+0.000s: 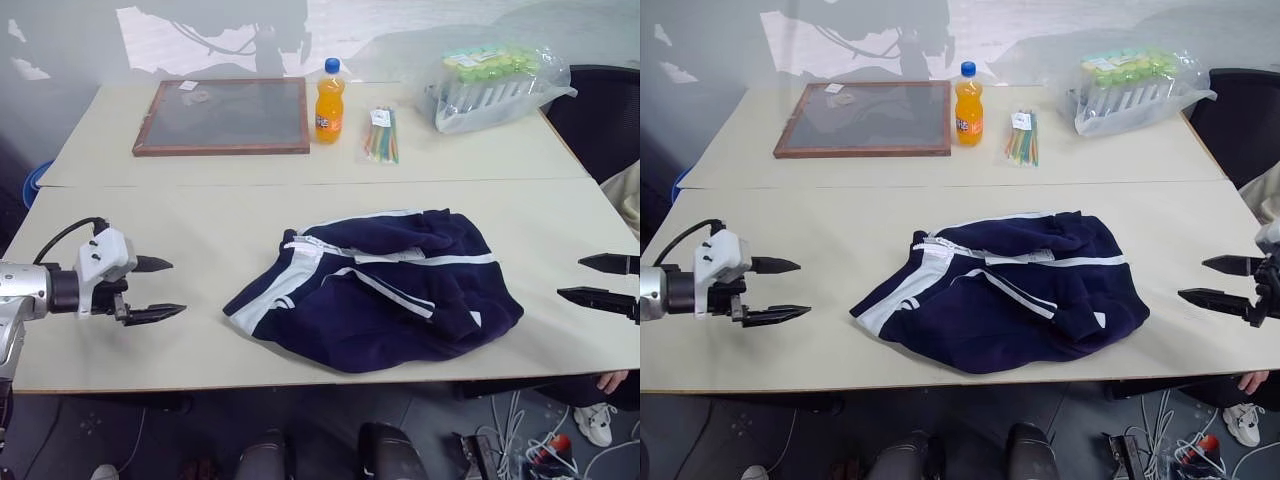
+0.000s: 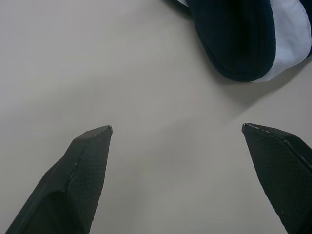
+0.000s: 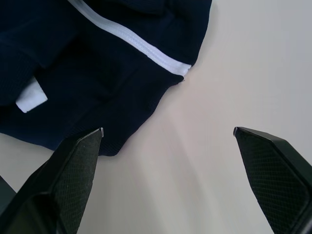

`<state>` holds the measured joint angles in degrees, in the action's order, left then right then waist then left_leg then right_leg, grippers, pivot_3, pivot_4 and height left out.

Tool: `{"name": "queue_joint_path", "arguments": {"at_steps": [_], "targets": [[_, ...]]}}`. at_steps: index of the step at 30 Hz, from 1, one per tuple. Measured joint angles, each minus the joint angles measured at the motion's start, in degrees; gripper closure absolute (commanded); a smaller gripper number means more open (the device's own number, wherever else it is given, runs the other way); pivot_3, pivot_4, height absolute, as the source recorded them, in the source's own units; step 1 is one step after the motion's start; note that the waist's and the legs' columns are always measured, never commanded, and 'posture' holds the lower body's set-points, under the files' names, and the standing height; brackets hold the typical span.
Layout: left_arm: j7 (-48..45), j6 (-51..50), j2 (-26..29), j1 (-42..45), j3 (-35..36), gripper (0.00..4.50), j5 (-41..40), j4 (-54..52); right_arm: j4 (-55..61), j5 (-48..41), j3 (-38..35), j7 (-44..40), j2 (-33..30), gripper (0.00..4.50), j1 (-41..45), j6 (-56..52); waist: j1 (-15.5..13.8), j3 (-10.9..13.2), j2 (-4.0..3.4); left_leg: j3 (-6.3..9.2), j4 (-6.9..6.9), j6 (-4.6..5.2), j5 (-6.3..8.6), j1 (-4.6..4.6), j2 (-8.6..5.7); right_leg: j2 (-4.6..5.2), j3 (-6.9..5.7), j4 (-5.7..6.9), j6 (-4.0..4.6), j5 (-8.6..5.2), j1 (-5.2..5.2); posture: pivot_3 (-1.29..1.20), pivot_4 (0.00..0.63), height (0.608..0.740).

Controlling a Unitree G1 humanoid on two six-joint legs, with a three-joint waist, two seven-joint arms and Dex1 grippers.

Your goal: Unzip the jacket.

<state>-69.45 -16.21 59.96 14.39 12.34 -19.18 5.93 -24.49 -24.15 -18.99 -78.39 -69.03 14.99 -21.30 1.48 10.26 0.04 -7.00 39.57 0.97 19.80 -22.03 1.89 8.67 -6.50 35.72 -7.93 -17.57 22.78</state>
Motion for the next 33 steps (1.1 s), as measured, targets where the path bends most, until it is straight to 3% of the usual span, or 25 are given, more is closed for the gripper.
{"name": "queue_joint_path", "arguments": {"at_steps": [6,15,25,33], "targets": [[-1.2,-4.0,-1.9,6.6,-2.1,0.0,-2.8,-2.1,8.3,-2.3,-1.8,1.7,1.6,0.01,-1.4,-3.0,-0.3,0.0,0.0,0.04,0.1,0.0,0.0,-0.04,-0.01,0.0,0.0,0.08,0.0,0.0,0.0,0.0,0.15,0.74],[-1.7,-9.3,-15.1,29.1,-14.9,0.0,-3.4,-2.0,29.0,-7.1,-3.7,8.8,6.3,0.01,-2.9,-8.6,-2.3,0.0,0.04,0.12,0.45,0.02,0.02,-0.18,-0.07,-0.02,-0.05,0.17,-0.05,0.03,-0.03,0.0,0.15,0.74],[-0.4,7.0,-37.6,50.9,-27.1,0.0,9.4,28.2,45.6,-9.0,-6.1,17.7,9.5,0.01,-9.7,-12.4,-3.6,0.1,0.29,0.21,0.5,0.1,0.06,-0.31,-0.13,-0.02,-0.18,0.01,-0.1,0.06,-0.08,0.0,0.15,0.74],[3.9,21.4,-49.6,60.5,-29.8,0.0,18.6,52.5,51.9,-9.6,-10.9,23.4,13.2,0.01,-15.7,-14.4,-3.0,0.1,0.34,0.23,0.46,0.11,0.06,-0.33,-0.13,-0.02,-0.22,-0.05,-0.1,0.06,-0.07,0.0,0.15,0.74]]}}
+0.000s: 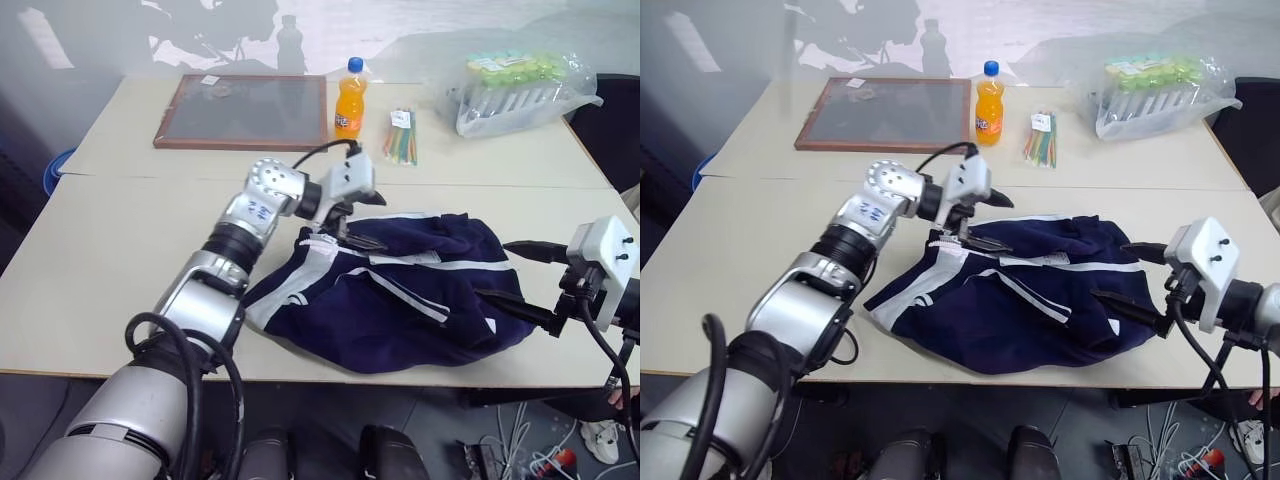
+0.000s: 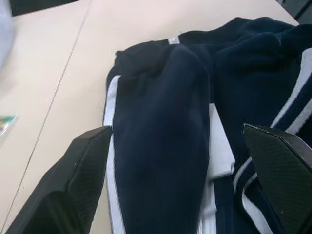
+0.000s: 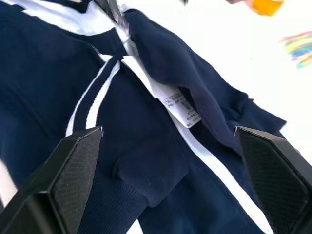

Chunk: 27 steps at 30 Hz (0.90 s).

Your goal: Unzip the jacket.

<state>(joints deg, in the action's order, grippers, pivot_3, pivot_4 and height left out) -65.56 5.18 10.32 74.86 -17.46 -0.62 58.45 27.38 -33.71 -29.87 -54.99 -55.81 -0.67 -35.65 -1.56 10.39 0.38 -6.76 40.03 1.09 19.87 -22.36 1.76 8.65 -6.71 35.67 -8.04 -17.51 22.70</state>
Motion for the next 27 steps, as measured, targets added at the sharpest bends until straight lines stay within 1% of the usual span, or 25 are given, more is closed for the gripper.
{"name": "queue_joint_path", "arguments": {"at_steps": [3,6,12,13,17,18,21,23,25,27], "targets": [[3.1,2.7,-2.7,2.0,-0.6,0.0,3.1,5.6,1.7,-1.4,-1.3,1.9,0.8,0.01,-0.4,-1.5,0.1,0.0,0.01,0.04,0.0,0.0,0.0,0.0,0.01,0.0,-0.01,0.0,0.0,0.0,0.0,0.0,0.15,0.74],[6.5,3.9,-5.3,3.5,-0.4,0.63,5.3,9.9,3.8,-2.8,-2.8,4.2,1.6,0.0,-0.9,-3.0,0.0,0.0,0.03,0.06,0.01,0.02,0.01,-0.02,0.0,0.01,-0.01,-0.01,0.0,0.0,0.0,0.0,0.15,0.74],[7.8,4.3,-5.9,3.6,1.0,2.57,6.7,12.4,6.8,-4.0,-4.4,6.2,2.7,0.0,-4.5,-4.4,0.0,0.0,0.04,0.06,0.02,0.03,0.01,-0.03,0.0,0.01,-0.01,-0.01,0.0,0.0,0.01,0.0,0.15,0.74],[7.9,4.3,-5.9,3.6,1.2,2.83,6.8,12.5,7.1,-4.1,-4.4,6.5,2.9,0.0,-4.7,-4.4,0.0,0.0,0.04,0.06,0.02,0.03,0.01,-0.03,0.0,0.02,-0.01,-0.01,0.0,0.0,0.01,0.0,0.15,0.74],[7.8,4.3,-6.1,3.6,1.9,4.21,7.3,12.5,8.1,-4.7,-4.4,7.4,3.2,0.0,-5.1,-4.4,0.0,0.0,0.03,0.06,0.02,0.03,0.02,-0.03,0.0,0.01,-0.01,-0.01,0.0,0.0,0.01,0.0,0.15,0.74],[7.7,4.3,-6.2,3.6,1.9,4.45,7.6,12.5,8.2,-4.7,-4.4,7.5,3.2,0.0,-5.2,-4.4,0.0,0.0,0.03,0.06,0.02,0.03,0.02,-0.03,0.0,0.01,-0.01,-0.01,0.0,0.0,0.01,0.0,0.15,0.74],[7.3,3.5,-6.5,3.6,2.7,4.45,7.7,12.5,8.2,-4.8,-4.4,7.9,3.2,0.0,-5.2,-4.4,0.0,0.0,0.03,0.06,0.02,0.03,0.02,-0.03,0.0,0.01,-0.01,-0.01,0.0,0.0,0.01,0.0,0.15,0.74],[7.7,0.8,-7.1,3.6,4.6,4.45,7.1,13.1,8.1,-4.8,-4.4,7.9,3.2,0.0,-5.1,-4.4,0.0,0.0,0.03,0.07,0.02,0.03,0.02,-0.03,0.0,0.01,-0.01,-0.01,0.0,0.0,0.01,0.0,0.15,0.74],[10.1,-3.8,-7.8,4.1,8.1,4.45,5.1,14.7,8.1,-4.8,-4.4,7.9,3.2,0.0,-5.1,-4.4,0.0,0.0,0.04,0.07,0.02,0.04,0.02,-0.04,0.0,0.01,-0.01,-0.01,0.0,0.0,0.01,0.0,0.15,0.74],[15.0,-8.4,-7.7,5.6,12.4,4.45,2.7,16.6,8.2,-4.8,-4.4,8.0,3.2,0.0,-5.1,-4.4,0.1,0.0,0.07,0.08,0.02,0.04,0.02,-0.04,0.01,0.01,-0.01,0.0,0.0,0.0,0.01,0.0,0.15,0.74]]}}
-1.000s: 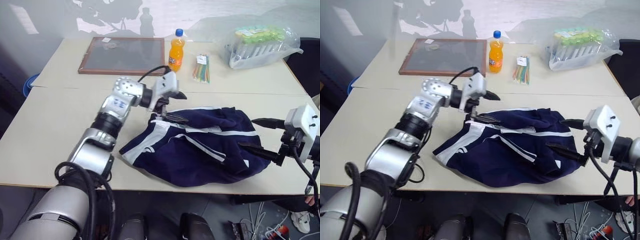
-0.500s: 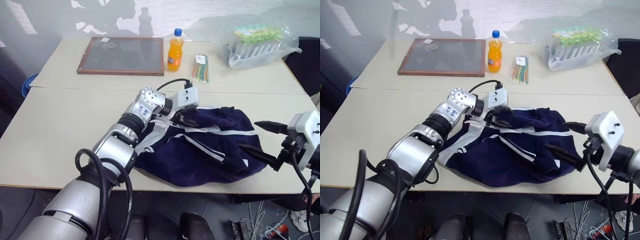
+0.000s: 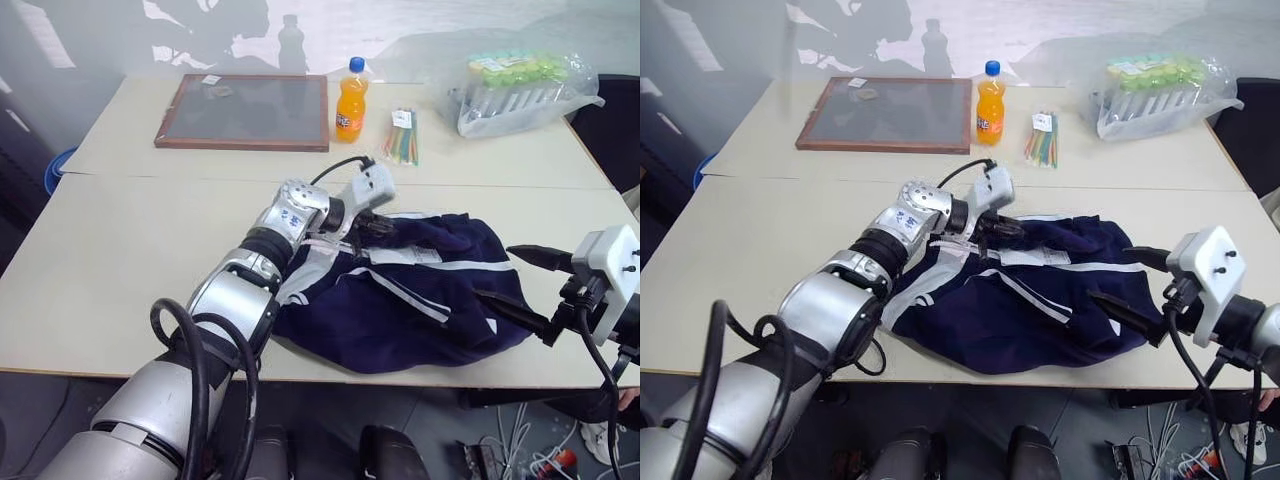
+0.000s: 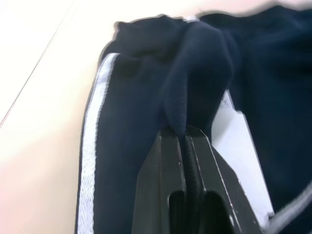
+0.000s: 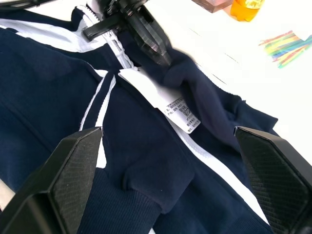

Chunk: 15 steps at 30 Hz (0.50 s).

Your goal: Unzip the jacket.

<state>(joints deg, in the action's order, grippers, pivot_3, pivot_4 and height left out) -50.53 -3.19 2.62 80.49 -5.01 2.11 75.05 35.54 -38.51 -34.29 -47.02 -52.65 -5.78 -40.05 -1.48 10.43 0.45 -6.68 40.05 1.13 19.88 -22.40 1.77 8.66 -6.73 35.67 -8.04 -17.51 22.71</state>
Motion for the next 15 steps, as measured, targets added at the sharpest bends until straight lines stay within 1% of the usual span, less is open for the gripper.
{"name": "queue_joint_path", "arguments": {"at_steps": [3,6,8,11,14,15], "targets": [[8.7,-4.6,1.5,2.3,6.4,4.45,-3.3,0.8,0.1,0.0,0.0,0.1,0.0,0.0,0.0,0.0,0.0,0.0,0.0,0.01,-0.02,0.0,0.0,0.01,0.0,0.0,0.0,0.01,0.0,0.0,0.0,0.0,0.15,0.74],[16.9,-7.7,3.6,2.7,11.5,4.45,-5.8,1.9,0.3,-0.5,0.0,0.1,0.0,0.0,-0.2,0.0,0.1,0.0,0.0,0.0,-0.04,-0.01,0.0,0.04,0.0,0.0,0.0,0.03,0.0,0.0,0.0,0.0,0.15,0.74],[19.5,-9.4,4.2,2.1,13.2,4.45,-6.2,2.4,0.3,-0.8,0.0,0.1,0.0,0.0,-0.2,0.0,0.1,0.0,0.01,-0.01,-0.03,-0.01,-0.01,0.04,0.0,0.0,0.0,0.04,0.0,0.0,0.0,0.0,0.15,0.74],[19.6,-10.3,4.2,1.3,13.4,4.45,-5.9,2.5,0.4,-1.2,0.0,0.0,0.0,0.0,-0.2,0.0,-0.3,0.0,0.04,0.01,0.0,-0.01,0.0,0.0,-0.04,0.0,-0.03,0.02,-0.01,0.0,-0.01,0.0,0.15,0.74],[19.4,-11.1,3.8,0.6,13.4,3.8,-5.4,2.5,0.3,-1.2,0.1,-0.1,0.0,0.0,0.0,0.0,-0.2,0.0,0.04,0.0,-0.01,-0.01,0.0,0.01,-0.04,0.0,-0.03,0.01,-0.01,0.01,-0.02,0.0,0.15,0.74],[19.4,-11.2,3.6,0.4,13.4,3.5,-5.4,2.5,0.2,-1.2,0.2,-0.1,0.0,0.0,0.1,0.0,-0.1,0.0,0.04,0.0,-0.01,-0.01,0.0,0.01,-0.04,0.0,-0.03,0.01,-0.01,0.01,-0.02,0.0,0.15,0.74]]}}
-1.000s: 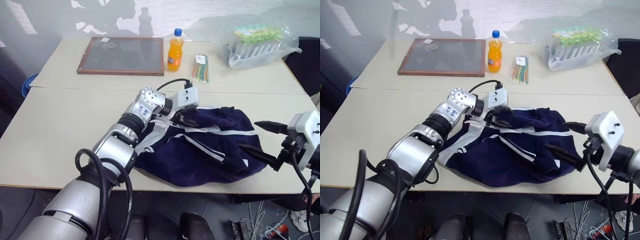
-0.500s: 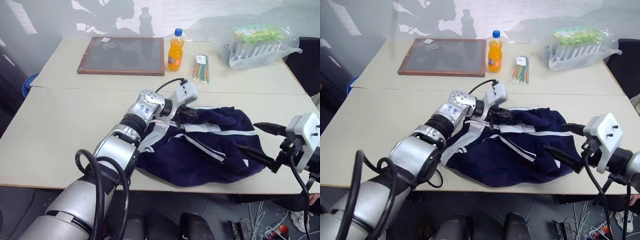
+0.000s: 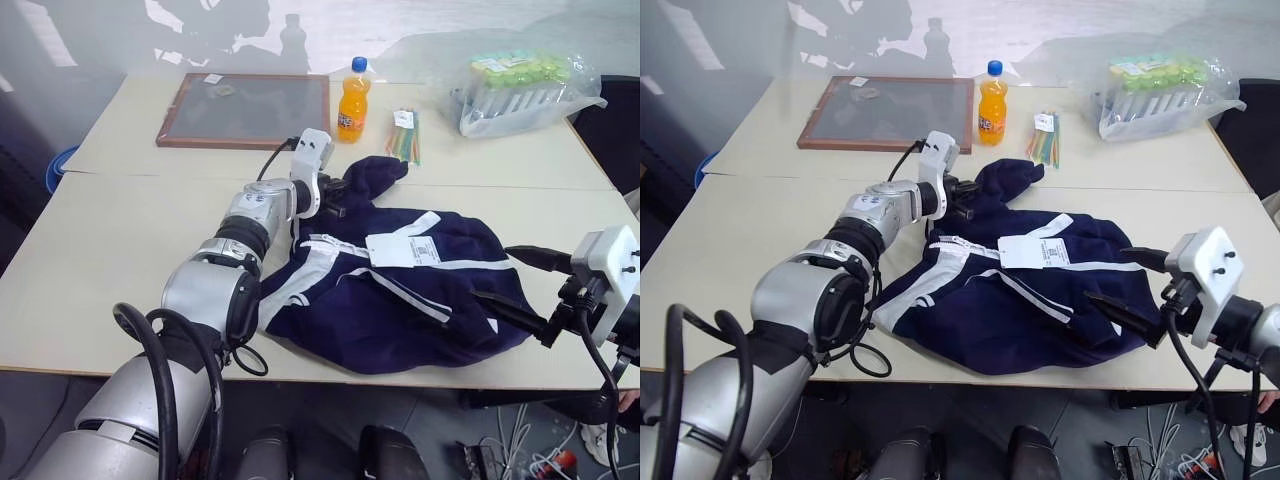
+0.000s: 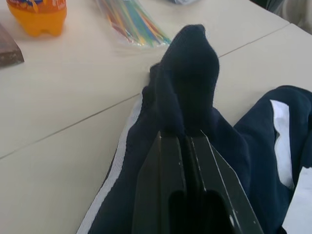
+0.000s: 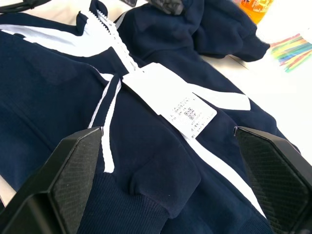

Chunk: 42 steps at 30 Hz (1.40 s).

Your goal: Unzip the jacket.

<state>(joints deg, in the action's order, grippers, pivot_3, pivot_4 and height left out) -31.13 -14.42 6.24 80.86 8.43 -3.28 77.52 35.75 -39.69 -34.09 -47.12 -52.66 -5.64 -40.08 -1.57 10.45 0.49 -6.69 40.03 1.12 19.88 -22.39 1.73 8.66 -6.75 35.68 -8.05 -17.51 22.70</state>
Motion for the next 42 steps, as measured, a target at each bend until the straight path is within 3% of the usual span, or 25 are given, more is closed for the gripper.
{"name": "queue_joint_path", "arguments": {"at_steps": [10,16,19,23,26,30,37,42], "targets": [[-1.7,1.6,2.2,-0.2,-1.6,0.41,2.2,-0.1,-2.4,0.6,3.4,-2.3,-1.3,0.0,2.7,0.5,0.2,0.0,0.0,-0.02,-0.01,-0.01,0.0,0.02,0.01,-0.01,0.0,0.01,0.0,0.0,0.01,0.0,0.15,0.74],[-15.5,8.2,8.9,-0.3,-8.2,0.41,6.5,-5.3,-2.1,2.8,9.5,-4.6,-2.3,0.0,3.2,2.6,0.2,0.0,0.01,-0.05,-0.01,-0.02,-0.01,0.01,0.01,-0.01,0.0,0.01,0.0,0.0,0.03,0.0,0.15,0.74],[-28.5,10.7,14.0,-2.3,-10.0,0.41,5.6,-16.9,-1.8,5.4,15.2,-5.1,-2.5,0.0,3.9,4.2,0.3,0.0,-0.01,-0.06,-0.02,-0.03,-0.01,0.01,0.03,-0.01,0.01,0.01,0.0,0.0,0.04,0.0,0.15,0.74],[-43.1,0.6,19.6,-14.8,-11.5,0.41,-1.9,-42.8,-2.8,8.5,22.1,-5.3,-2.5,0.0,7.5,6.1,0.8,0.0,-0.03,-0.03,0.02,-0.04,-0.01,0.07,0.06,-0.02,0.06,0.11,0.01,0.0,0.02,0.0,0.15,0.74],[-45.9,-7.8,23.0,-24.0,-12.7,0.38,-5.7,-59.2,-6.1,11.9,27.5,-5.9,-2.5,0.59,9.2,7.2,0.7,0.0,-0.01,0.0,0.11,-0.04,-0.02,0.03,0.08,-0.02,0.06,0.12,0.01,0.0,0.02,0.0,0.15,0.74],[-47.4,-10.5,27.1,-29.7,-13.8,0.38,-8.0,-71.3,-9.4,13.3,28.2,-6.3,-2.5,1.94,9.4,7.6,0.1,0.0,-0.02,0.03,0.15,-0.03,-0.01,0.05,0.06,0.0,0.05,0.13,0.01,0.0,-0.04,0.0,0.15,0.74],[-47.6,-10.4,29.0,-33.2,-15.8,0.38,-9.7,-75.5,-10.4,13.1,24.1,-9.8,-3.6,4.3,4.4,8.5,-0.1,0.0,-0.01,0.04,0.14,-0.03,-0.01,0.08,0.06,-0.01,0.03,0.1,0.01,0.0,-0.1,0.0,0.15,0.74],[-46.8,-8.6,28.6,-32.6,-16.5,0.38,-9.8,-74.4,-7.6,9.9,16.6,-13.3,-4.3,4.46,-2.2,7.4,0.0,0.0,-0.01,0.03,0.12,-0.03,-0.01,0.09,0.07,-0.01,0.03,0.1,0.01,0.0,-0.1,0.0,0.15,0.74]]}}
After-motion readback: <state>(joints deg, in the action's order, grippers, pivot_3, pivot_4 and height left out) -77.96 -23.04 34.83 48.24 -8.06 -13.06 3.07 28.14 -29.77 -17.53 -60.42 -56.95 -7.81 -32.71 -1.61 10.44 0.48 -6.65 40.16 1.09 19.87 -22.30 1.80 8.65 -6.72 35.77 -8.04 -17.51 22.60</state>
